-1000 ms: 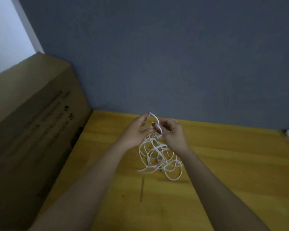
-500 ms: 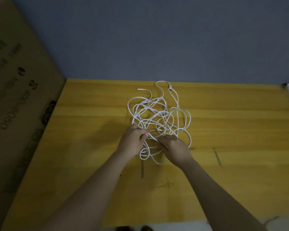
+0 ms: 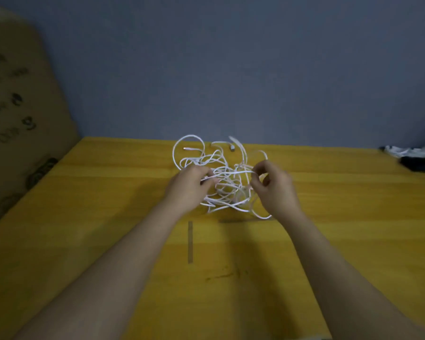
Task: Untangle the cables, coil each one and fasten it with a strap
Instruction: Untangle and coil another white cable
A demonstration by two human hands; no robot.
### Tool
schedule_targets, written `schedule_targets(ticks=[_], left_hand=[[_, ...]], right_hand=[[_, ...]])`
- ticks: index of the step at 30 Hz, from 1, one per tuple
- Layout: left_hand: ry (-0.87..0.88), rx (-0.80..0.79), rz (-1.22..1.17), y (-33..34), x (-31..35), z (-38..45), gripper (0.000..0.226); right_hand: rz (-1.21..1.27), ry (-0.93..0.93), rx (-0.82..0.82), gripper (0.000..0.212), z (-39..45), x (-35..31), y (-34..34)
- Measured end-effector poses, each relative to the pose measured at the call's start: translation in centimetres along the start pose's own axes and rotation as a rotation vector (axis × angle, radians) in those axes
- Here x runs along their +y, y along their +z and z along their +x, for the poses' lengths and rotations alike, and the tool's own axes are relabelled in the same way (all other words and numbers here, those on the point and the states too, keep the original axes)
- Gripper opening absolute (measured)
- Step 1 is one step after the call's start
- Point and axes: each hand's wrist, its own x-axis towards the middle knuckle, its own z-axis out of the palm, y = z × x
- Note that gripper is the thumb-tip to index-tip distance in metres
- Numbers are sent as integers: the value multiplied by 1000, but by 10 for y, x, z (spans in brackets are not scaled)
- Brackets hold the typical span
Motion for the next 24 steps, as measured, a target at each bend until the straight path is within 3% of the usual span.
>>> schedule_targets(ticks=[3, 7, 12, 18, 21, 24], left_hand=[[15, -81, 75, -17, 15, -25, 29], [42, -181, 81, -37, 26, -72, 26], [119, -85, 172, -59, 32, -109, 20], [198, 54, 425, -104, 62, -84, 28], [199, 128, 574, -130, 83, -55, 27], [252, 321, 497, -152, 105, -21, 27]], right_hand=[[-16, -36, -77, 10, -21, -18, -23], [6, -26, -243, 9, -69, -33, -37], [17, 37, -277, 8, -104, -49, -33], [278, 91, 16, 8, -49, -105, -61], [236, 8, 87, 9, -4, -127, -85], [292, -108, 251, 8, 36, -148, -108]])
